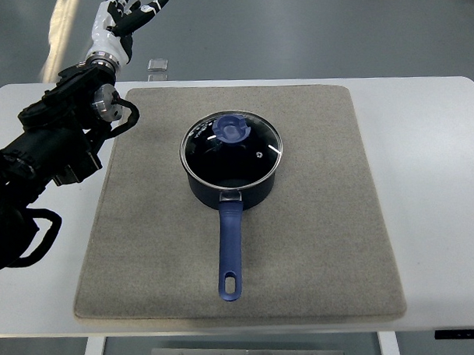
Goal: Open pot lid and place left with left hand
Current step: 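Raise the left hand from its start pose above the mat, then swing the left hand over the pot and open its fingers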
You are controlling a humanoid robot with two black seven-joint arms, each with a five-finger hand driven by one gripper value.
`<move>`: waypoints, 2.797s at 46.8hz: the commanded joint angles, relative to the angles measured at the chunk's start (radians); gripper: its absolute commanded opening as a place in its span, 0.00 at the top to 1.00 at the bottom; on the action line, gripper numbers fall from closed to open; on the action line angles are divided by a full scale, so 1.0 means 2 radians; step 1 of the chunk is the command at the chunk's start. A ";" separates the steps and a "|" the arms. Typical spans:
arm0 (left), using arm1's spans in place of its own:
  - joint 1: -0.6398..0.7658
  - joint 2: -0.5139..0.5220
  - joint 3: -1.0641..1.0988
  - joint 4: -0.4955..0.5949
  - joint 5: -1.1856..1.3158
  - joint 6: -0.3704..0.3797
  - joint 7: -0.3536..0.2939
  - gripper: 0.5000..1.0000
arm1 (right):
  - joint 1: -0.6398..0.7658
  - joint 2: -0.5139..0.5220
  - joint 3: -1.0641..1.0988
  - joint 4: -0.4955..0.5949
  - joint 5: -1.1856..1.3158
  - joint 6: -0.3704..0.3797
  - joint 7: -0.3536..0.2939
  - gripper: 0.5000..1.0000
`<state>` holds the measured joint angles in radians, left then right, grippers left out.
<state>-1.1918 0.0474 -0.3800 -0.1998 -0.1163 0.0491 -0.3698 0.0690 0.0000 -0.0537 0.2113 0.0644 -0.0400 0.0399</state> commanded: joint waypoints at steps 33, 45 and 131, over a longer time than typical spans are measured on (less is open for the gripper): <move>0.005 -0.001 0.007 -0.004 0.004 0.000 -0.028 0.02 | 0.000 0.000 0.000 0.000 0.000 0.000 0.000 0.17; 0.002 -0.001 0.007 -0.004 0.003 -0.002 -0.025 0.02 | 0.000 0.000 0.000 0.000 0.000 0.000 0.000 0.17; -0.221 0.150 0.319 -0.247 0.530 -0.330 -0.121 0.02 | 0.000 0.000 0.000 0.000 0.000 0.001 0.000 0.17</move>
<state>-1.6295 0.3187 0.2606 -0.6355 0.9022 -0.6110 -0.6115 0.0689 0.0000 -0.0538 0.2117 0.0644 -0.0398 0.0399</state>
